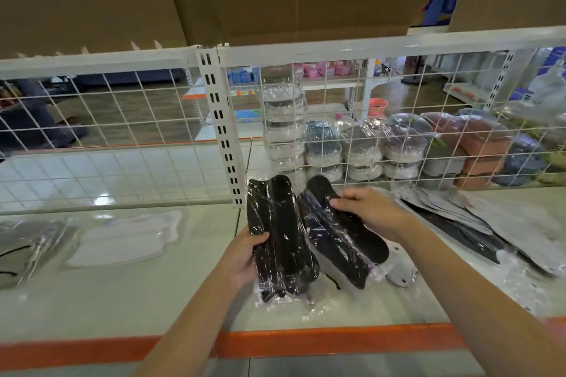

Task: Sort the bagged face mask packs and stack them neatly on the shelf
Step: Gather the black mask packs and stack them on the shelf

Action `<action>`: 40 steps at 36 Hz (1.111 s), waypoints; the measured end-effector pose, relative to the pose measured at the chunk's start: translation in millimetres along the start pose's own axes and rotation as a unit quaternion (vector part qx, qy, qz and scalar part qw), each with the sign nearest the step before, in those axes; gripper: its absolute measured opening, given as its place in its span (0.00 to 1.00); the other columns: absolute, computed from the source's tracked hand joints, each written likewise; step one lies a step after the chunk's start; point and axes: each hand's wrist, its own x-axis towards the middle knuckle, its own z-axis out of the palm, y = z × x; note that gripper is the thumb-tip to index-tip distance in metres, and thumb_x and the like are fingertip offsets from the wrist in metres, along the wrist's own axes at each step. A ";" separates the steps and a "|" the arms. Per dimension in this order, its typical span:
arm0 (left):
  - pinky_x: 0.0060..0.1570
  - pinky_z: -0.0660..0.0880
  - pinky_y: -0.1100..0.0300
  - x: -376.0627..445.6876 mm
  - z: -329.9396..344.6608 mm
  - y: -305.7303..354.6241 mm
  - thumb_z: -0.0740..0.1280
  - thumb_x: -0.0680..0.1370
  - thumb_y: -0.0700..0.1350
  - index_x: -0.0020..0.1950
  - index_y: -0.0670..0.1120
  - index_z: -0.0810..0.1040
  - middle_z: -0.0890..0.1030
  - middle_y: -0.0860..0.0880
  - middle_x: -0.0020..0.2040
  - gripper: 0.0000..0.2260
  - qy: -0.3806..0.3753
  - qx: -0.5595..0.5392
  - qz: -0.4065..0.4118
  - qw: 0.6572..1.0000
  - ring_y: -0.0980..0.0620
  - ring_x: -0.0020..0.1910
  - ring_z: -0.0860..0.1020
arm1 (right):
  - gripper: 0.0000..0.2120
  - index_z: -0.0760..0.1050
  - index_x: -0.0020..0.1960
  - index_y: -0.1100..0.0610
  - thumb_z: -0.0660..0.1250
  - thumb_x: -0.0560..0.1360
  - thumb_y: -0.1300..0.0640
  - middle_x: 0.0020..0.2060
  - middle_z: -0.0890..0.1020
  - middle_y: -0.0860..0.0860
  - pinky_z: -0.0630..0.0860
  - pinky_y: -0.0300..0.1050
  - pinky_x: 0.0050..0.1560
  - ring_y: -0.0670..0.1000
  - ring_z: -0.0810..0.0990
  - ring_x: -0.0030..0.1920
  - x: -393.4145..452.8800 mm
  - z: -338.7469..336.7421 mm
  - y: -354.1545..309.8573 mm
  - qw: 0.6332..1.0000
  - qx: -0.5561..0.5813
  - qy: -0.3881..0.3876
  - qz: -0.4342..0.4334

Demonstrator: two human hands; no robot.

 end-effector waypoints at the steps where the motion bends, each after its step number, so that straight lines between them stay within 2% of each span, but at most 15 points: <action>1: 0.59 0.72 0.41 0.1 0.8 0.1 0.57 0.78 0.30 0.58 0.42 0.76 0.81 0.37 0.54 0.14 0.002 -0.008 0.001 1.000 0.40 0.54 0.79 | 0.07 0.77 0.47 0.62 0.65 0.76 0.58 0.37 0.80 0.53 0.74 0.36 0.38 0.48 0.79 0.36 -1.1 3.2 -5.5 0.997 0.076 -0.009 0.002; 6: 0.51 0.75 0.49 -8.0 9.1 3.4 0.56 0.79 0.29 0.55 0.44 0.75 0.81 0.41 0.50 0.14 0.014 0.000 0.028 1.000 0.46 0.47 0.79 | 0.05 0.76 0.45 0.61 0.61 0.77 0.65 0.35 0.83 0.54 0.80 0.40 0.39 0.49 0.82 0.35 1.9 20.1 -21.0 0.944 0.328 -0.024 -0.023; 9: 0.59 0.72 0.45 -6.5 3.5 2.6 0.57 0.80 0.32 0.60 0.44 0.75 0.81 0.40 0.54 0.14 0.023 0.012 0.024 0.999 0.44 0.52 0.79 | 0.05 0.74 0.48 0.63 0.59 0.78 0.65 0.38 0.83 0.58 0.82 0.45 0.40 0.52 0.83 0.37 4.7 31.4 -22.6 0.892 0.450 -0.027 -0.033; 11: 0.61 0.72 0.44 -10.9 3.5 2.8 0.58 0.81 0.41 0.63 0.42 0.75 0.81 0.39 0.56 0.13 0.013 -0.030 0.012 0.999 0.43 0.53 0.80 | 0.03 0.73 0.48 0.61 0.62 0.77 0.63 0.39 0.83 0.57 0.81 0.47 0.42 0.52 0.83 0.39 10.0 45.7 -19.4 0.917 0.397 -0.011 -0.033; 13: 0.52 0.76 0.47 -16.4 6.0 5.1 0.54 0.82 0.54 0.60 0.42 0.78 0.82 0.38 0.54 0.21 -0.023 -0.084 0.001 0.996 0.43 0.49 0.82 | 0.03 0.73 0.47 0.60 0.64 0.77 0.60 0.38 0.82 0.52 0.79 0.40 0.42 0.49 0.81 0.37 15.4 64.9 -13.7 0.981 0.179 0.058 -0.051; 15: 0.48 0.76 0.49 -17.2 4.9 6.4 0.52 0.80 0.60 0.60 0.42 0.77 0.82 0.38 0.55 0.26 -0.054 -0.074 0.012 0.996 0.43 0.50 0.82 | 0.10 0.68 0.39 0.54 0.64 0.78 0.56 0.34 0.75 0.48 0.71 0.29 0.37 0.47 0.74 0.35 19.2 84.2 -13.2 0.985 -0.085 0.127 -0.080; 18: 0.46 0.78 0.52 -15.8 0.7 7.2 0.63 0.78 0.46 0.62 0.35 0.74 0.82 0.38 0.49 0.18 -0.018 0.000 0.051 0.999 0.43 0.46 0.82 | 0.14 0.62 0.37 0.48 0.65 0.77 0.51 0.38 0.68 0.46 0.60 0.28 0.35 0.47 0.69 0.41 28.9 105.2 -6.4 0.960 -0.225 0.129 -0.105; 20: 0.40 0.79 0.58 -12.7 -6.6 11.2 0.64 0.77 0.35 0.58 0.35 0.76 0.83 0.41 0.46 0.11 0.052 0.064 0.106 0.991 0.43 0.44 0.82 | 0.12 0.68 0.50 0.51 0.70 0.73 0.49 0.49 0.70 0.50 0.69 0.35 0.46 0.49 0.71 0.49 36.4 113.5 -2.6 0.974 -0.168 0.131 -0.081; 22: 0.44 0.78 0.58 -12.1 -14.7 18.9 0.64 0.77 0.33 0.55 0.39 0.78 0.83 0.42 0.48 0.09 0.068 0.116 0.183 0.974 0.44 0.47 0.81 | 0.30 0.65 0.66 0.57 0.74 0.70 0.52 0.58 0.70 0.54 0.73 0.46 0.59 0.52 0.73 0.57 38.9 118.0 -3.9 0.991 -0.055 0.120 -0.036; 23: 0.46 0.78 0.59 -13.1 -18.0 24.0 0.64 0.77 0.33 0.52 0.42 0.79 0.84 0.45 0.47 0.08 0.068 0.141 0.223 0.962 0.47 0.47 0.82 | 0.32 0.63 0.68 0.60 0.74 0.70 0.55 0.59 0.72 0.55 0.74 0.49 0.61 0.53 0.75 0.58 38.4 119.4 -5.9 0.994 -0.012 0.103 -0.038; 27: 0.42 0.76 0.67 -17.8 -31.9 41.5 0.67 0.75 0.34 0.47 0.47 0.78 0.83 0.51 0.42 0.08 0.054 0.202 0.314 0.926 0.59 0.41 0.81 | 0.16 0.71 0.62 0.62 0.67 0.75 0.65 0.53 0.80 0.57 0.75 0.46 0.57 0.53 0.79 0.54 34.9 131.9 -18.6 0.992 -0.002 0.036 -0.122; 31: 0.44 0.77 0.66 -14.6 -51.0 39.7 0.73 0.71 0.38 0.49 0.47 0.79 0.83 0.49 0.45 0.10 0.078 0.225 0.309 0.921 0.59 0.42 0.81 | 0.22 0.72 0.61 0.53 0.70 0.68 0.51 0.53 0.81 0.51 0.74 0.51 0.59 0.51 0.79 0.55 39.1 150.4 -5.2 0.991 -0.066 0.039 -0.110; 34: 0.45 0.77 0.66 -14.0 -60.7 37.3 0.73 0.71 0.39 0.48 0.48 0.79 0.83 0.49 0.45 0.09 0.091 0.232 0.278 0.928 0.57 0.43 0.81 | 0.21 0.73 0.59 0.56 0.74 0.68 0.56 0.49 0.81 0.49 0.74 0.49 0.58 0.51 0.79 0.52 39.4 159.2 14.7 0.996 -0.059 0.035 -0.053; 37: 0.45 0.78 0.63 -13.0 -66.0 39.7 0.71 0.73 0.37 0.48 0.45 0.79 0.84 0.47 0.45 0.06 0.086 0.150 0.242 0.955 0.53 0.45 0.82 | 0.19 0.72 0.58 0.62 0.73 0.70 0.63 0.45 0.79 0.51 0.73 0.44 0.51 0.49 0.77 0.48 38.7 165.2 26.3 0.996 0.041 0.080 -0.023; 40: 0.57 0.75 0.50 -10.0 -72.1 50.5 0.69 0.72 0.36 0.56 0.39 0.77 0.82 0.40 0.54 0.13 0.061 -0.033 0.191 0.979 0.43 0.55 0.79 | 0.14 0.71 0.54 0.59 0.72 0.72 0.58 0.41 0.78 0.50 0.72 0.37 0.37 0.46 0.77 0.38 30.6 168.3 29.2 0.978 0.173 0.113 0.020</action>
